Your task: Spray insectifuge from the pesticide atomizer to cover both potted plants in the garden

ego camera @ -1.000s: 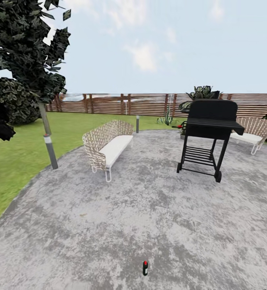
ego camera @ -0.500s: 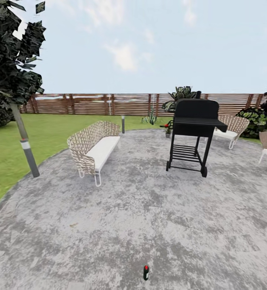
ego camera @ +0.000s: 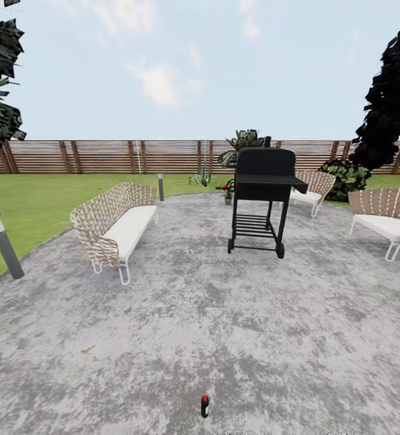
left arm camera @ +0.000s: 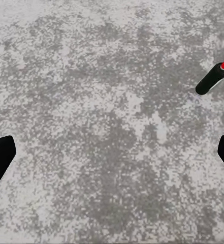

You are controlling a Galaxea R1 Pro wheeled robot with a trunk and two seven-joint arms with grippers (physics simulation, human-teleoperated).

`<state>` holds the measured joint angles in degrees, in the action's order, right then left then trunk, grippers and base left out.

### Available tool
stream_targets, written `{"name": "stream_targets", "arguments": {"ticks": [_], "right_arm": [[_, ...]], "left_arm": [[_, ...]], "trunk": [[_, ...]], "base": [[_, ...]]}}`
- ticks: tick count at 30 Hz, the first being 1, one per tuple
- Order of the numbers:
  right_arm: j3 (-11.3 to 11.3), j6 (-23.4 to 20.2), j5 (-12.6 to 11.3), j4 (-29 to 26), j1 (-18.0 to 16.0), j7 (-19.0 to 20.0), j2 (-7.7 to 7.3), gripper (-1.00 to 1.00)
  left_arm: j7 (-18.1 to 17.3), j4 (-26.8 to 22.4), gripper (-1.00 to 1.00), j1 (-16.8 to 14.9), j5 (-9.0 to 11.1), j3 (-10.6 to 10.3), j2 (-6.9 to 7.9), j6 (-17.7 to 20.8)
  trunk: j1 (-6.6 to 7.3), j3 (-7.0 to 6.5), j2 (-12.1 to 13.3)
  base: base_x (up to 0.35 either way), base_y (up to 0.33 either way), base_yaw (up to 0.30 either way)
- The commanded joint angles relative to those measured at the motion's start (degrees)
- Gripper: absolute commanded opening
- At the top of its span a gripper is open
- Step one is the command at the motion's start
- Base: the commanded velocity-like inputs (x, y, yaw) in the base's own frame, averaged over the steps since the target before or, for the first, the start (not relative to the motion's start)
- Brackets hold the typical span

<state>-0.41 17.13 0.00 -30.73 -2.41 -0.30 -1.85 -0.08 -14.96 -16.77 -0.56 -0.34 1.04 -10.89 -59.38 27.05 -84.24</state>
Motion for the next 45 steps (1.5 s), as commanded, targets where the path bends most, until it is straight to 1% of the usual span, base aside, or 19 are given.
{"name": "stream_targets", "arguments": {"ticks": [1, 11, 24, 39, 45], "right_arm": [[0.0, 0.2, 0.0, 0.1, 0.0, 0.0, 0.01, 1.00], [0.0, 0.2, 0.0, 0.1, 0.0, 0.0, 0.01, 1.00], [0.0, 0.2, 0.0, 0.1, 0.0, 0.0, 0.00, 1.00], [0.0, 0.2, 0.0, 0.0, 0.0, 0.0, 0.00, 1.00], [0.1, 0.2, 0.1, 0.0, 0.0, 0.0, 0.06, 1.00]], "left_arm": [[0.0, 0.0, 1.00, 0.0, -0.1, 0.0, 0.02, -0.2], [0.0, 0.1, 1.00, 0.0, -0.1, 0.0, 0.02, -0.2], [0.0, 0.1, 1.00, 0.1, -0.1, 0.0, 0.02, -0.2], [0.0, 0.1, 1.00, 0.1, -0.1, -0.1, 0.02, -0.2], [0.0, 0.1, 1.00, 0.1, -0.1, -0.1, 0.02, -0.2]], "trunk": [[-0.22, 0.24, -0.4], [-2.42, 2.05, -4.5], [-5.27, 4.81, -9.7], [-8.57, 7.94, -15.7], [-9.89, 9.02, -18.1]], "base": [[0.000, 0.000, -0.272], [0.000, 0.000, -0.271], [0.000, 0.000, -0.262], [0.000, 0.000, -0.177], [0.000, 0.000, -0.039]]}}
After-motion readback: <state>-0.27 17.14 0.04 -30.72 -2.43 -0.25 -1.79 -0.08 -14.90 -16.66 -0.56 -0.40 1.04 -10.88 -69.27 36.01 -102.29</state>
